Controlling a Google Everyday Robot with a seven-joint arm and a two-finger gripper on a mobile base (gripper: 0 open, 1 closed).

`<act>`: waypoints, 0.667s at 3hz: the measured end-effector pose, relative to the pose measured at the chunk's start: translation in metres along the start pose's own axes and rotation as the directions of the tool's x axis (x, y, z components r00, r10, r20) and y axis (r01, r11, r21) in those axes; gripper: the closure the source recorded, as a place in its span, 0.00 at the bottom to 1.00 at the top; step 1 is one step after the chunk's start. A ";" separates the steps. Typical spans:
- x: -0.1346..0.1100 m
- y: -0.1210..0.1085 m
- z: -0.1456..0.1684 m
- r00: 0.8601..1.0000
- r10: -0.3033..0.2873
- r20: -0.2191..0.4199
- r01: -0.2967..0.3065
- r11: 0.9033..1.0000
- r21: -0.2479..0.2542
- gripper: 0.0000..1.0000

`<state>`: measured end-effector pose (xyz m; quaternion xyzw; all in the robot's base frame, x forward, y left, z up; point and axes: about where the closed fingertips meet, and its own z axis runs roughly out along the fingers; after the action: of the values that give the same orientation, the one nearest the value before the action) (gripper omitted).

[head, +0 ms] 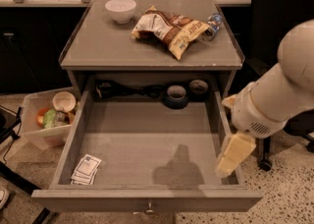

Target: Close top drawer

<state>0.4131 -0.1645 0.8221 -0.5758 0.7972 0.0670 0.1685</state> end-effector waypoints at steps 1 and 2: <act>0.001 0.018 0.049 1.000 0.020 0.021 -0.019 1.000 -0.012 0.00; 0.001 0.031 0.085 1.000 0.021 0.023 -0.022 1.000 0.012 0.00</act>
Offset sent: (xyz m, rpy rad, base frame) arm -0.0180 0.0536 -0.1287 0.0204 -0.0376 -0.0375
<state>0.4000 -0.1295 0.7399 -0.5654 0.8018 0.0704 0.1803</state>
